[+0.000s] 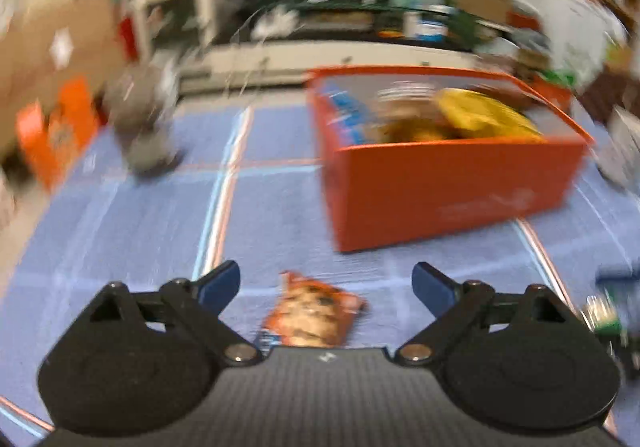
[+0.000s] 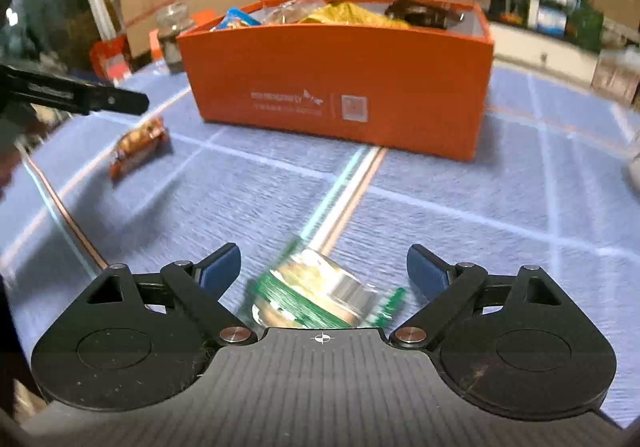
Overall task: Organize snacks
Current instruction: 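Grasp the green-wrapped cake with the right tool while the left tool approaches the orange cookie pack, then grasp the orange cookie pack with the left tool, carry both packs into the box, open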
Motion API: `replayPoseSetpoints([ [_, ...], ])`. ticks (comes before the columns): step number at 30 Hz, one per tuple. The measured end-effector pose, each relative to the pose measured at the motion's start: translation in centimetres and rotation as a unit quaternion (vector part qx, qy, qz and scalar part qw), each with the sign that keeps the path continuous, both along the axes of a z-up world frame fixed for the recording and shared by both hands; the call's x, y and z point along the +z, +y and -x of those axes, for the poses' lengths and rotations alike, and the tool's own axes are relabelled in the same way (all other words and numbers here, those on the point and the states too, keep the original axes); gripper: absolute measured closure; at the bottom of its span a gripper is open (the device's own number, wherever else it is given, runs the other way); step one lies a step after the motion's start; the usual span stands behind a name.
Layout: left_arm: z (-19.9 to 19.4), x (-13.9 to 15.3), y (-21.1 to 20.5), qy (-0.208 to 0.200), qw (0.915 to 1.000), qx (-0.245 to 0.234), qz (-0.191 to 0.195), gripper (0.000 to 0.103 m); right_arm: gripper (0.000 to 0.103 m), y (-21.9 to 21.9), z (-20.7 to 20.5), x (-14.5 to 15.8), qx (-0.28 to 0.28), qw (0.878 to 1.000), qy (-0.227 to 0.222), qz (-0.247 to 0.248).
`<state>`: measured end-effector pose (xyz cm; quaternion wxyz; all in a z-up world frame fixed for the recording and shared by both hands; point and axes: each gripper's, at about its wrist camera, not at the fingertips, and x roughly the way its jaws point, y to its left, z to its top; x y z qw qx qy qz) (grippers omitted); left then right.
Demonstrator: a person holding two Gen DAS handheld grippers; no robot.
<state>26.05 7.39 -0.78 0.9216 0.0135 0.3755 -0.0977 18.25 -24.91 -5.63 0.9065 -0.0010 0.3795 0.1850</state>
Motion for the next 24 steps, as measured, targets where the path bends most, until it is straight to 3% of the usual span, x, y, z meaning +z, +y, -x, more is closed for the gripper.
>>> replayPoseSetpoints([
  [3, -1.9, -1.5, 0.7, 0.027, 0.9993, 0.0, 0.027, 0.011, 0.016, 0.6, 0.1, -0.4, 0.001, 1.0, 0.01, -0.003],
  [8, 0.0, -3.0, -1.0, 0.045, 0.9983, -0.017, 0.033, 0.011, 0.014, 1.9, 3.2, -0.6, 0.016, 0.999, 0.01, 0.028],
  [12, 2.4, -3.4, -2.4, 0.034, 0.9989, -0.031, 0.01, 0.012, 0.015, 3.0, 5.9, -0.9, 0.05, 0.997, -0.009, 0.051],
  [16, 1.5, -3.7, -2.8, 0.039, 0.9987, -0.003, -0.033, 0.012, 0.017, 2.2, 6.0, -0.4, 0.021, 0.997, -0.03, 0.062],
  [20, -0.1, -4.1, -2.5, 0.063, 0.9975, 0.025, -0.021, 0.011, 0.017, 1.8, 4.7, -0.2, 0.006, 0.999, -0.023, 0.036],
  [22, -0.1, -4.4, -3.1, 0.065, 0.9972, 0.021, -0.03, 0.01, 0.028, 2.2, 4.1, -0.5, 0.015, 0.999, -0.023, 0.041],
  [24, 0.1, -4.9, -3.9, 0.059, 0.9964, 0.019, -0.057, 0.008, 0.032, 2.2, 3.8, -0.9, 0.023, 0.999, -0.018, 0.033],
])
